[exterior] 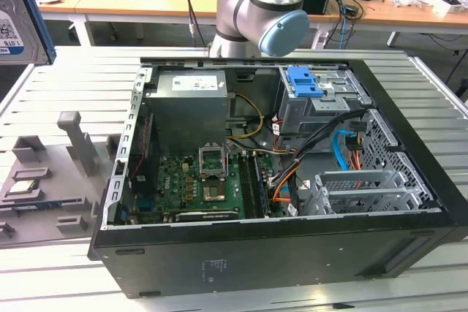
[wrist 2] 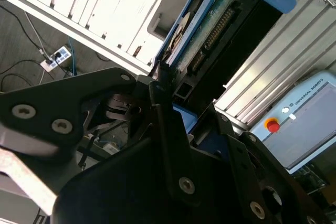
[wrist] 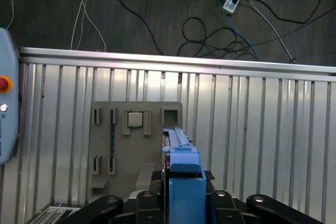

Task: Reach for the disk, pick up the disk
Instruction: 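Pick up the disk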

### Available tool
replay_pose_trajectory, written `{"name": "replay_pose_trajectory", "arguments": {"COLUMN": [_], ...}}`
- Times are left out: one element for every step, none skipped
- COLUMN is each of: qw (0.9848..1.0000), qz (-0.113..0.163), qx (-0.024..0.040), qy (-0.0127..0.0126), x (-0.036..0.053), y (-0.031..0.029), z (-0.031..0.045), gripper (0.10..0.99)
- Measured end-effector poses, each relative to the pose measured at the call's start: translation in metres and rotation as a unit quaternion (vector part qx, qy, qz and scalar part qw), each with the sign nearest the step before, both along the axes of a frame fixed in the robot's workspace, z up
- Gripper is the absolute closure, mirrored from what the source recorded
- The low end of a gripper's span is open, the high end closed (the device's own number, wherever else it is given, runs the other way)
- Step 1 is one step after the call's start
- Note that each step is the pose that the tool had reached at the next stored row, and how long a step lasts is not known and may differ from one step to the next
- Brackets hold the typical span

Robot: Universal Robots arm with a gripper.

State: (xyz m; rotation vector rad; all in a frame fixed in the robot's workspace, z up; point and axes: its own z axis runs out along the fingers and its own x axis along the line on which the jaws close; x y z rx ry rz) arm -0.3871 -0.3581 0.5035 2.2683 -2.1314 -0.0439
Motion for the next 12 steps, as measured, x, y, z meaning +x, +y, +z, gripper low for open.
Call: {"name": "replay_pose_trajectory", "arguments": {"qw": [1.0000,1.0000,1.0000,1.0000,1.0000,1.0000,1.0000,1.0000,1.0000,1.0000,1.0000,1.0000], "qz": [0.000,0.000,0.000,0.000,0.000,0.000,0.000,0.000,0.000,0.000,0.000,0.000], "qx": [0.0000,0.0000,0.0000,-0.0001,-0.0002,-0.0004,-0.0005,-0.0006,-0.0005,-0.0006,-0.0006,-0.0006], "qy": [0.0000,0.0000,0.0000,0.0000,0.0001,0.0000,0.0000,0.0000,0.0000,0.0000,0.0000,0.0000], "x": [0.0000,0.0000,0.0001,0.0008,0.0031,0.0054,0.0093,0.0123,0.0145,0.0178,0.0204,0.0257], "y": [0.0000,0.0000,0.0000,-0.0001,0.0000,0.0000,0.0000,0.0000,0.0000,0.0000,0.0000,0.0000], "z": [0.0000,0.0000,0.0000,0.0001,0.0001,0.0001,0.0001,0.0001,0.0000,0.0000,0.0001,0.0001], "gripper": [0.718,0.718,0.718,0.718,0.718,0.718,0.718,0.718,0.718,0.718,0.718,0.718]}}
